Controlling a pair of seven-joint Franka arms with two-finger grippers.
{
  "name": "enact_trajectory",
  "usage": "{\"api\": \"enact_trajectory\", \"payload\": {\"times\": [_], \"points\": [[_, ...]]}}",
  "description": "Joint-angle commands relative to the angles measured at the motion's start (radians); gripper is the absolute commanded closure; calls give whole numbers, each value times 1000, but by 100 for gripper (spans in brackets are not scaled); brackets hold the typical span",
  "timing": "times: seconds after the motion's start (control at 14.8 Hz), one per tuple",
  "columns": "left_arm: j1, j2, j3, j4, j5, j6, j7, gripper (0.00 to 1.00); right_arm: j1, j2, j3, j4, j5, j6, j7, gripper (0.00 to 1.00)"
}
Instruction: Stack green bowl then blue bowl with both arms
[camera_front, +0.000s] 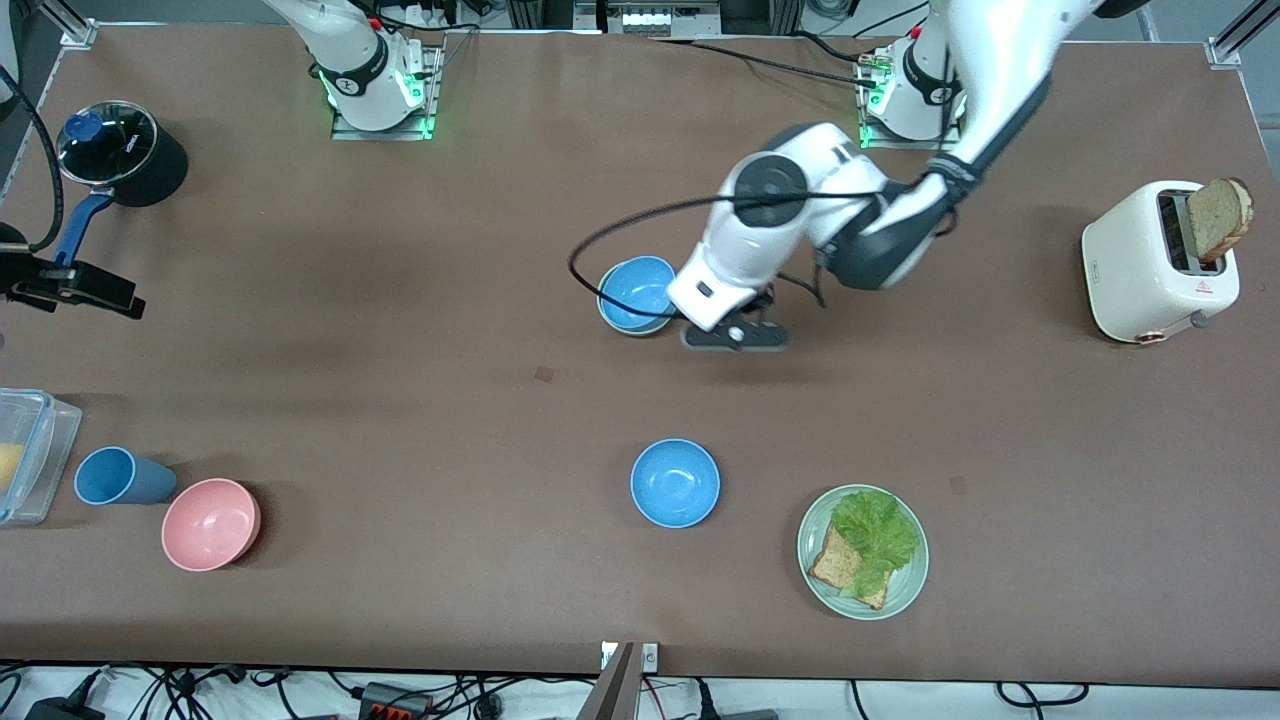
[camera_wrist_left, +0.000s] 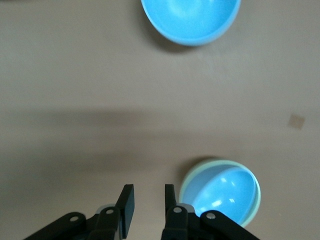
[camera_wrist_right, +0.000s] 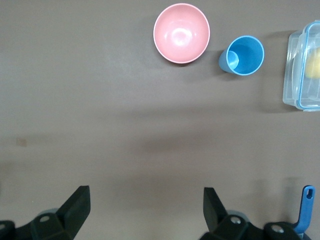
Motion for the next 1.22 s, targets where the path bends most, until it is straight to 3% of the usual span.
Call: {"api": "enact_trajectory", "payload": {"times": [0.0, 0.07, 0.14, 0.2, 0.41, 0.47, 0.61, 0.68, 0.95, 1.15], "points": [[80, -3, -21, 45, -7, -49, 143, 52, 11, -99, -8, -133, -18, 13, -7, 0], [100, -3, -21, 63, -6, -75, 215, 37, 12, -128, -8, -177, -18, 28, -7, 0], [134, -3, -21, 77, -7, -90, 315, 27, 12, -148, -8, -213, -18, 41, -10, 0], [168, -3, -21, 83, -7, -92, 402, 22, 12, -165, -8, -242, -20, 53, -28, 0], [281, -3, -24, 100, -10, -101, 668, 18, 11, -183, -8, -281, -18, 93, -67, 0], [316, -4, -25, 102, -10, -113, 731, 3, 12, -185, -8, -279, -18, 103, -65, 0], [346, -48, -12, 90, -32, -117, 829, 0, 14, -185, -5, -275, -17, 119, -55, 0], [344, -100, 30, 71, -65, -115, 839, 0, 16, -183, -2, -262, -15, 116, -51, 0], [335, -358, 257, -135, -360, -27, 842, 0, 14, -182, -2, -241, -4, 107, -24, 0], [328, -537, 343, -281, -362, 40, 839, 0, 22, -182, 0, -241, -4, 105, -24, 0]]}}
